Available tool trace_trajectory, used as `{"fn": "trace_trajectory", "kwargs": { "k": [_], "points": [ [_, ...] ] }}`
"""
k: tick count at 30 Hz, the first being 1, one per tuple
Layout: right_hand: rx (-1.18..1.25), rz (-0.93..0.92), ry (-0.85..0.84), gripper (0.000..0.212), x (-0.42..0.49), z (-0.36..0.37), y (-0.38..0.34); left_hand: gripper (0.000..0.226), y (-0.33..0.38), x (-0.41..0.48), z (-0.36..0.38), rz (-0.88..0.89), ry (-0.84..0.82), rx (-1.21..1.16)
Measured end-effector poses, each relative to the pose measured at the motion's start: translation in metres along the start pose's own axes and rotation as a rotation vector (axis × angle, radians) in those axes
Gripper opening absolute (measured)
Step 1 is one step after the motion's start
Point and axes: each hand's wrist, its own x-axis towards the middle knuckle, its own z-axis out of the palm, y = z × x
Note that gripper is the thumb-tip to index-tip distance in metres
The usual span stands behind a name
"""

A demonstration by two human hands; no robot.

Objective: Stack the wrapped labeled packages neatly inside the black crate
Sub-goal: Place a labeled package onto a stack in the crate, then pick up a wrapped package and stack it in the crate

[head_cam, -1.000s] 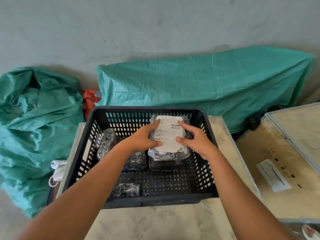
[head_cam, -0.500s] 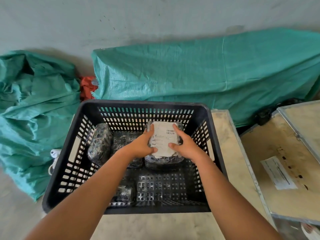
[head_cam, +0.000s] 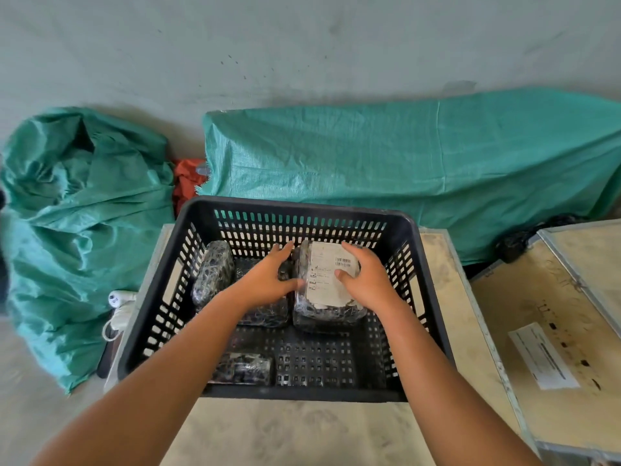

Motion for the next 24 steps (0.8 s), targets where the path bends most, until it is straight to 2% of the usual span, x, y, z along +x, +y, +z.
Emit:
{"fn": "trace_trajectory", "kwargs": {
  "k": [5,8,11,13,17,21,24],
  "points": [
    [-0.038,-0.2,0.056,0.047,-0.014,0.023,-0.052,0.078,-0.014,-0.053,-0.062,0.071,0.223,0.034],
    [0.064,-0.185,-0.04,0.043,-0.016,0.052,-0.073,0.054,-0.025,-0.081,-0.093,0.177,0.408,-0.073],
    [0.049,-0.188,-0.154,0.045,-0.01,0.089,-0.08,0.04,-0.043,-0.101,-0.114,0.238,0.578,0.024],
    [-0.031,-0.198,-0.202,0.047,-0.005,0.115,-0.079,0.042,-0.061,-0.108,-0.117,0.173,0.55,0.145],
    [-0.309,-0.166,-0.372,0.057,0.014,0.178,-0.07,0.056,-0.107,-0.105,-0.119,-0.073,0.309,0.225],
    [-0.689,-0.205,-0.449,0.081,0.023,0.191,-0.044,0.064,-0.1,-0.097,-0.107,0.003,0.344,0.198],
    [-0.793,-0.233,-0.439,0.091,0.024,0.207,-0.037,0.071,-0.105,-0.092,-0.109,0.019,0.349,0.155]
  ]
}}
